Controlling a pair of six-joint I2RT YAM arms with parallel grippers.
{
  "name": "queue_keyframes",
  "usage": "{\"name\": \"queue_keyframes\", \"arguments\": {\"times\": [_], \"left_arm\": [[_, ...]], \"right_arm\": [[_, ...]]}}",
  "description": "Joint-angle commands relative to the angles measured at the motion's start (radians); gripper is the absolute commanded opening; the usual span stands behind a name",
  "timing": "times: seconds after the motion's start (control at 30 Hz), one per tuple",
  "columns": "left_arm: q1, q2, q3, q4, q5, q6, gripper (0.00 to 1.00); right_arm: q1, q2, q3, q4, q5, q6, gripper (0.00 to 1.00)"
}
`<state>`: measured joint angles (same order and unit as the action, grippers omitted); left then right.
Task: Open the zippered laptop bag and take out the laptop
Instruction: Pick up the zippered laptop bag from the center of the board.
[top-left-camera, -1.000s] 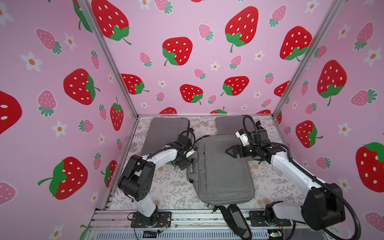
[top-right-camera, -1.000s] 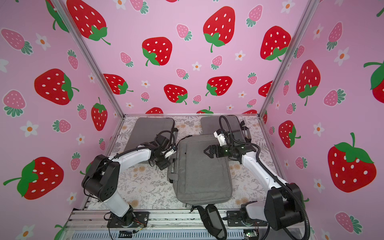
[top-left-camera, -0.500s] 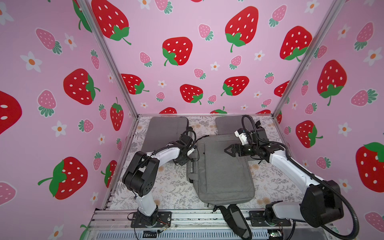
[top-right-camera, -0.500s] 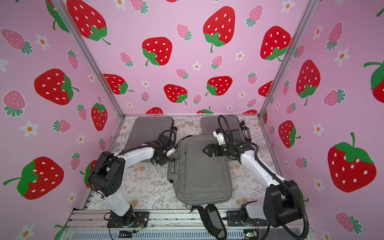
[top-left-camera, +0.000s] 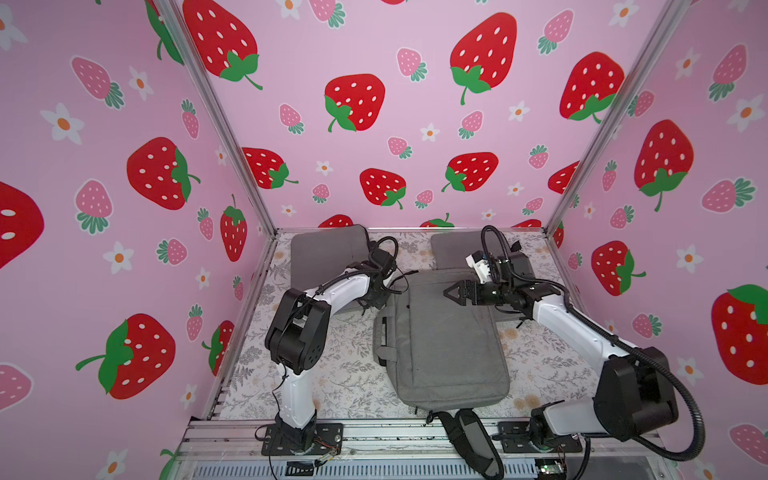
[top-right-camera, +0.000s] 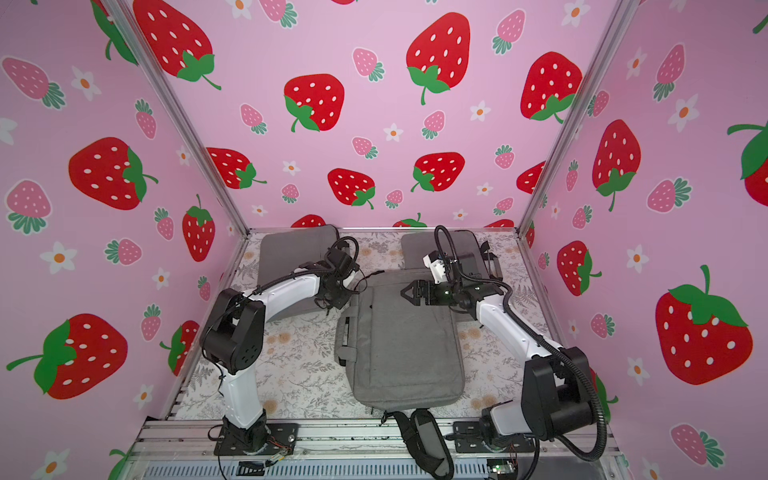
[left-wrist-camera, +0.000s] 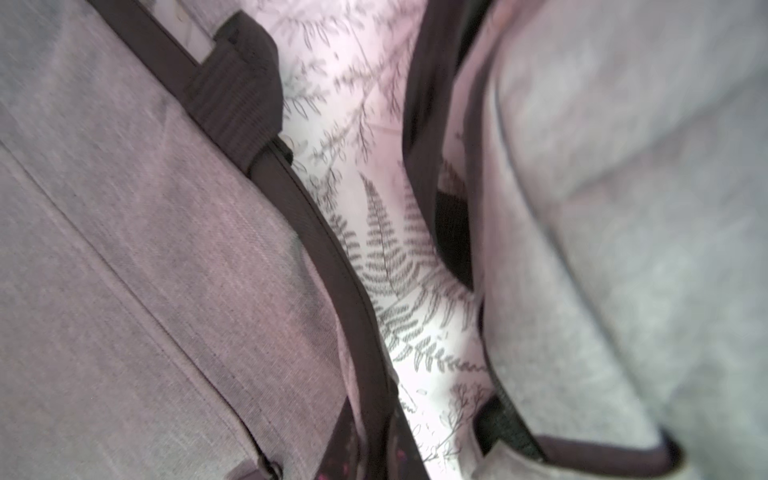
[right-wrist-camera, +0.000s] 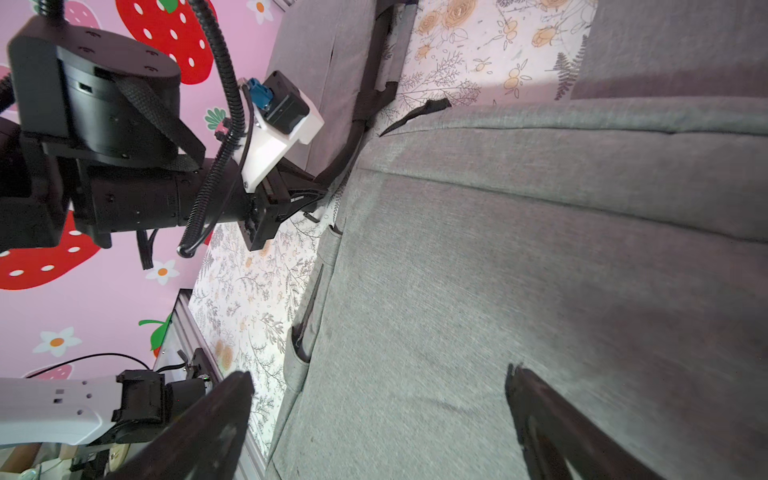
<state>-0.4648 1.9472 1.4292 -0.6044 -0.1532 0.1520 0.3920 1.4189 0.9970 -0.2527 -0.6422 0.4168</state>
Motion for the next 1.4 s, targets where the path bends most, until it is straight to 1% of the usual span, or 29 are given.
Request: {"name": "queue_keyframes", "arguments": {"times": [0.0,0.13,0.3,0.43,0.5,0.53,0.67,0.7,0.77,0.8,0.83,0.9,1.0,1.07,1.2,1.27,1.3,1.37], "left_arm": [[-0.021,-0.003,0.077,-0.093,0.065,-0.126,0.12],[-0.029,-0.05,0.05,-0.129,0.124,-0.216,0.12],[-0.068,-0.117,-0.015,-0.126,0.193,-0.252,0.13],[-0.086,-0.158,-0.061,-0.112,0.21,-0.302,0.15],[-0.087,-0.159,-0.069,-0.116,0.193,-0.314,0.17],[-0.087,-0.154,-0.069,-0.121,0.185,-0.314,0.19],[-0.087,-0.156,-0.05,-0.158,0.195,-0.327,0.36],[-0.086,-0.166,-0.051,-0.165,0.196,-0.337,0.38],[-0.081,-0.198,-0.067,-0.177,0.2,-0.381,0.43],[-0.077,-0.218,-0.079,-0.182,0.202,-0.412,0.47],[-0.071,-0.243,-0.1,-0.184,0.197,-0.461,0.52],[-0.058,-0.301,-0.155,-0.176,0.182,-0.592,0.54],[-0.051,-0.396,-0.245,-0.142,0.147,-0.841,0.63],[-0.048,-0.45,-0.301,-0.112,0.127,-1.03,0.65],[-0.032,-0.545,-0.447,0.002,0.104,-1.359,0.69],[-0.021,-0.574,-0.504,0.008,0.07,-1.497,0.72],[-0.012,-0.582,-0.528,0.028,0.071,-1.557,0.73],[-0.001,-0.592,-0.58,0.103,0.068,-1.654,0.75]], "right_arm": [[0.011,0.021,0.035,0.047,-0.039,0.047,0.99],[0.016,0.055,0.047,0.096,-0.052,0.093,1.0],[0.03,0.105,0.061,0.122,-0.055,0.12,0.99],[0.04,0.13,0.068,0.125,-0.047,0.123,0.98],[0.045,0.142,0.069,0.122,-0.043,0.123,0.97],[0.049,0.145,0.07,0.123,-0.04,0.125,0.97],[0.055,0.157,0.076,0.121,-0.033,0.127,0.96],[0.056,0.159,0.079,0.12,-0.03,0.128,0.95],[0.056,0.157,0.084,0.115,-0.025,0.13,0.95],[0.056,0.157,0.088,0.112,-0.025,0.131,0.95],[0.056,0.154,0.091,0.107,-0.024,0.133,0.95],[0.057,0.149,0.095,0.102,-0.023,0.141,0.95],[0.061,0.141,0.093,0.101,-0.023,0.169,0.95],[0.072,0.141,0.098,0.101,-0.022,0.192,0.95],[0.102,0.156,0.118,0.102,-0.016,0.217,0.94],[0.113,0.169,0.131,0.108,-0.016,0.226,0.94],[0.118,0.175,0.137,0.111,-0.017,0.23,0.93],[0.132,0.193,0.147,0.113,-0.017,0.238,0.93]]}}
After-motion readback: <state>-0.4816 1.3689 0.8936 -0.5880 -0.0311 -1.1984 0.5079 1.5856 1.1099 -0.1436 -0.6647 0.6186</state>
